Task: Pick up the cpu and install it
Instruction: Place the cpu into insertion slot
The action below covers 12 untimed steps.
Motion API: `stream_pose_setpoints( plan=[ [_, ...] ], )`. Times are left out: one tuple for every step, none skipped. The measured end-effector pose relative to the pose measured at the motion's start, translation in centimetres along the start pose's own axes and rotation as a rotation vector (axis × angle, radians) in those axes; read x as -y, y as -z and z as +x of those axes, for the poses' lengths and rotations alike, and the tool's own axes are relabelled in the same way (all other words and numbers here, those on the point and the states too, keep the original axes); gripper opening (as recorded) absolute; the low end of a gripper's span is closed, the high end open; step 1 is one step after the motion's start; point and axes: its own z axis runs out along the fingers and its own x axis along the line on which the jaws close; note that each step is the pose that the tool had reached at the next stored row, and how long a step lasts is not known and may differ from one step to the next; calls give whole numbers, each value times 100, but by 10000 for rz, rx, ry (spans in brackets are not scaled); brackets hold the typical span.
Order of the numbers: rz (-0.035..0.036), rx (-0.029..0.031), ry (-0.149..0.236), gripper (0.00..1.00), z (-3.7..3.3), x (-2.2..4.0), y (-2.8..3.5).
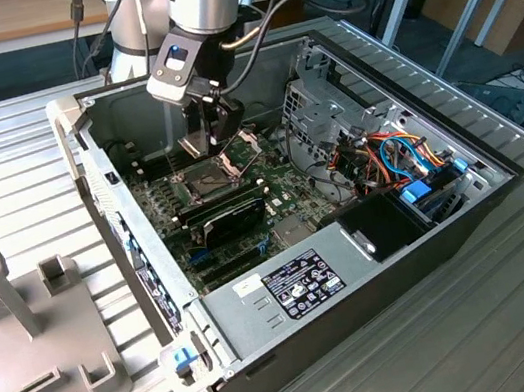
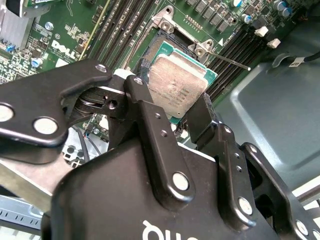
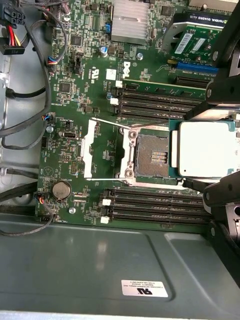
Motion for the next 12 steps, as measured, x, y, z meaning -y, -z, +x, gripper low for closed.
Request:
stream_pose_setpoints(
  plan=[
    [-8,3,-1,55,0,0,-11],
    [-19,6,-3,55,-1,-1,-22],
    [-49,7,-22,55,0,0,-43],
    [-61,10,-82,55,0,0,-56],
    [-62,9,-194,55,-1,0,-64],
    [-61,7,-352,55,-1,0,-71],
    [-61,2,-679,55,0,0,-87],
    [-61,-4,-1015,55,0,0,-105],
    [-61,-8,-1230,55,0,-2,-122],
    [-61,-9,-1294,55,-1,-6,-133],
    [-61,-10,-1309,55,-1,-11,-142],
    [-61,-10,-1309,55,-1,-13,-151]
  ],
)
